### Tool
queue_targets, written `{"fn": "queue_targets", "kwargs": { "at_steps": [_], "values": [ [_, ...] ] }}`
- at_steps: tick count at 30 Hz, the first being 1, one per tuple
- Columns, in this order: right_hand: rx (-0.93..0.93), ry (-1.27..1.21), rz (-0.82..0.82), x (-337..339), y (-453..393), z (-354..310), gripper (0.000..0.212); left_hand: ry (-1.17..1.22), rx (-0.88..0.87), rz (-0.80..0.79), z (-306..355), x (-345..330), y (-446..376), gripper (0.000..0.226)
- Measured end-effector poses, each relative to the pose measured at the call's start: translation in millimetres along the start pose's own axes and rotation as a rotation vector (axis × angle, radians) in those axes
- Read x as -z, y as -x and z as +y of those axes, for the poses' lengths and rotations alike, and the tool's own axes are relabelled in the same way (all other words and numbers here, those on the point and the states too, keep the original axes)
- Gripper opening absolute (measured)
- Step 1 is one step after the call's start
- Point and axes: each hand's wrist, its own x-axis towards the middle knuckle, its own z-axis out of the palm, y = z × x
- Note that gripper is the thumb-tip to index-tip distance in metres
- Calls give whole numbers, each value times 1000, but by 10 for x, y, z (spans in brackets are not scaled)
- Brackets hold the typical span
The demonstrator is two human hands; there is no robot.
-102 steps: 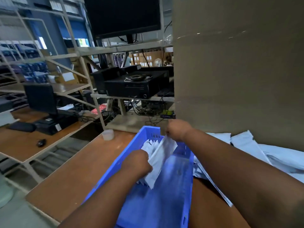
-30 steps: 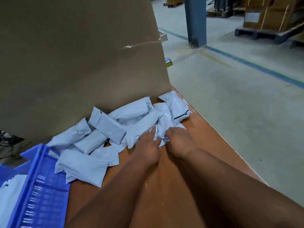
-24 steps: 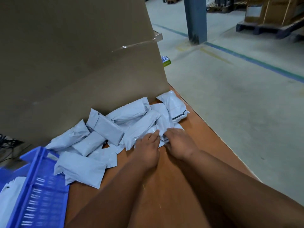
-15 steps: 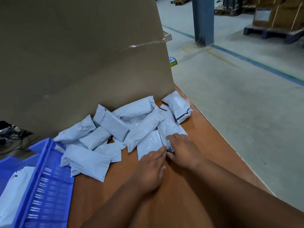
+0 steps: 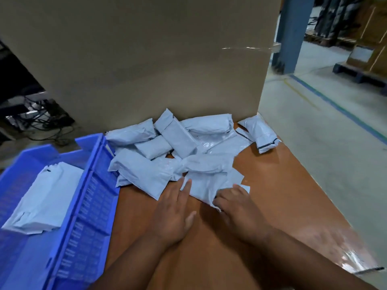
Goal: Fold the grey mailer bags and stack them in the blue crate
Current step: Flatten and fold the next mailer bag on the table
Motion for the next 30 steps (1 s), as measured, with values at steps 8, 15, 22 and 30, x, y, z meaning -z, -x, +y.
{"fn": "queue_targets", "kwargs": {
  "at_steps": [8, 15, 22, 30],
  "values": [
    [382, -114, -219, -12, 206, -893, 19, -13, -136, -40, -232, 166, 798, 99],
    [191, -22, -314, -140, 357, -735, 26, -29, 154, -48, -346, -87, 1185, 97],
    [-97, 74, -232, 112, 515, -210, 27, 13, 117, -200, -421, -275, 714, 79],
    [-314, 9, -181, 385, 943, 322, 36, 79, -46, -327, -184, -468, -498, 94]
  ]
}}
